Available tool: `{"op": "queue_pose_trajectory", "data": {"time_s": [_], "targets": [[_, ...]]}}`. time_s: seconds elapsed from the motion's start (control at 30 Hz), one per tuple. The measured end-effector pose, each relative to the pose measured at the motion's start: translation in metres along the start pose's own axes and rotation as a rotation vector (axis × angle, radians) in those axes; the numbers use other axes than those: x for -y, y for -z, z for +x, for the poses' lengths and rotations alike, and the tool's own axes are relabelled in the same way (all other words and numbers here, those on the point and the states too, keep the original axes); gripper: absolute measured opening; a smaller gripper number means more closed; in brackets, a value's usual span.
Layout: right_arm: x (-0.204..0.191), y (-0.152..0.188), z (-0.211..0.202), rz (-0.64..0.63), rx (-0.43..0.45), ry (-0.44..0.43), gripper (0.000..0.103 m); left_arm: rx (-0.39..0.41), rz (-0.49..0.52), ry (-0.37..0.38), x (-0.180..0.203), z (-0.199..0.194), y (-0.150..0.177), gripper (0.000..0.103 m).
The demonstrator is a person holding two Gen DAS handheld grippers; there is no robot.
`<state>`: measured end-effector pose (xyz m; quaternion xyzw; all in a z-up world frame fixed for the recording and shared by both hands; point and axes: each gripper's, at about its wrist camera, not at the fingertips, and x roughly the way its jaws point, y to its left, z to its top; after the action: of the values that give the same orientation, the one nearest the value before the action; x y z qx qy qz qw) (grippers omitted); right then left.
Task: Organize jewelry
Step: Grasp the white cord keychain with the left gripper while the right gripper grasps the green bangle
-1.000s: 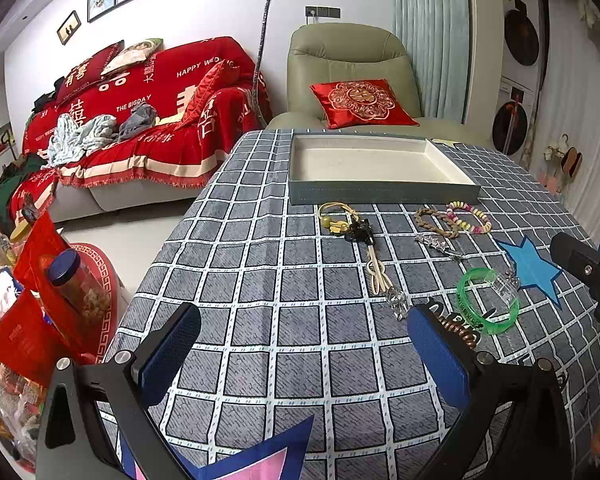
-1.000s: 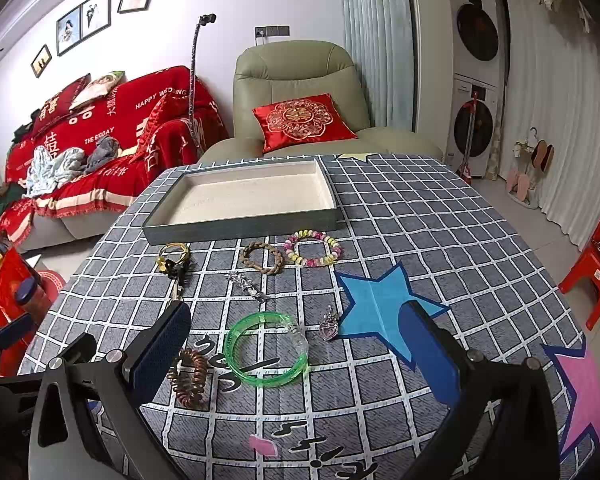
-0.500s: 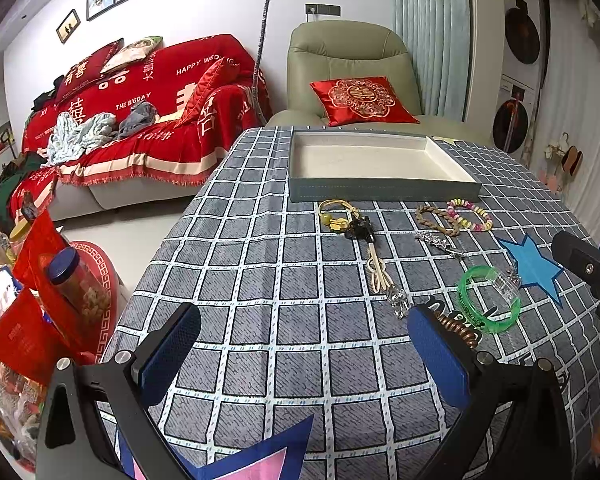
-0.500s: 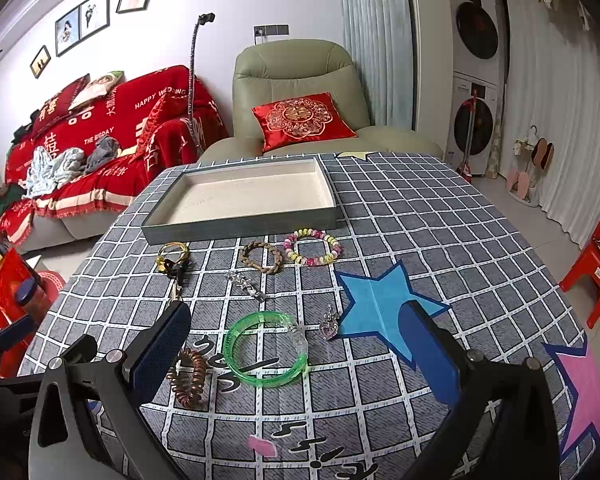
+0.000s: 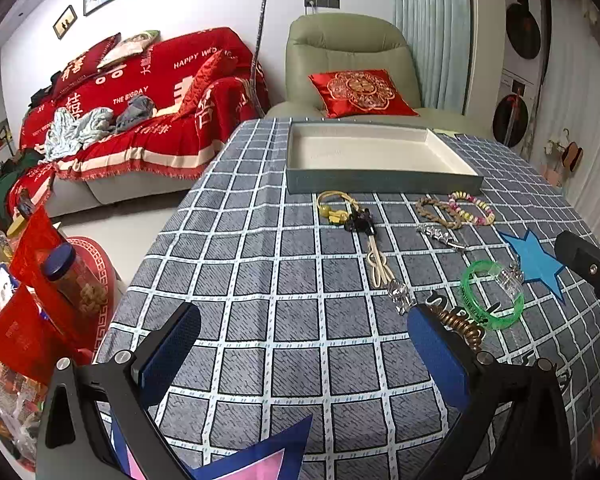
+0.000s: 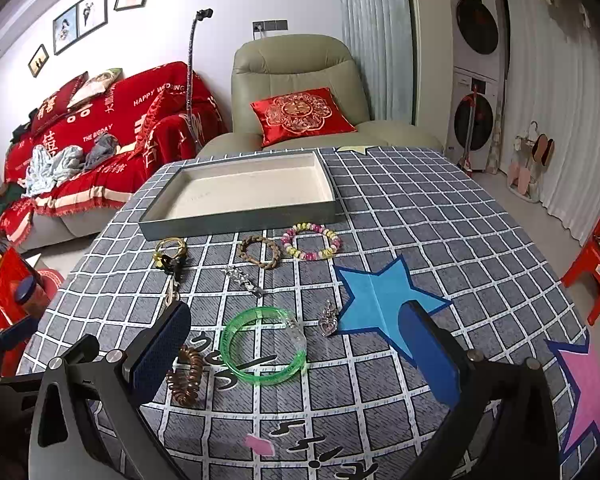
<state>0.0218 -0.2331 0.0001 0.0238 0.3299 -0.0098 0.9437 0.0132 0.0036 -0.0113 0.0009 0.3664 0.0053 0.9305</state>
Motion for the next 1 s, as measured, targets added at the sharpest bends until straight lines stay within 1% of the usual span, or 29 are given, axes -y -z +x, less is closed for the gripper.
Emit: {"op": "queue_pose_trajectory", "data": {"time_s": [0.13, 0.4, 0.53, 0.7, 1.0], "targets": [[0.008, 0.002, 0.004, 0.007, -0.024, 0.012, 0.103, -0.035, -0.005, 0.018, -0.001, 0.009, -0.002, 0.103], [0.026, 0.003, 0.020, 0.036, -0.113, 0.037, 0.103, -0.138, -0.023, 0.103, -0.003, 0.041, -0.018, 0.103], [0.029, 0.003, 0.031, 0.043, -0.168, 0.036, 0.103, -0.162, -0.013, 0.101, 0.001, 0.057, -0.029, 0.103], [0.030, 0.007, 0.050, 0.072, -0.246, 0.022, 0.103, -0.214, -0.017, 0.146, 0.007, 0.078, -0.038, 0.103], [0.027, 0.012, 0.071, 0.091, -0.333, 0.046, 0.102, -0.261, 0.013, 0.166, 0.023, 0.104, -0.045, 0.103]]}}
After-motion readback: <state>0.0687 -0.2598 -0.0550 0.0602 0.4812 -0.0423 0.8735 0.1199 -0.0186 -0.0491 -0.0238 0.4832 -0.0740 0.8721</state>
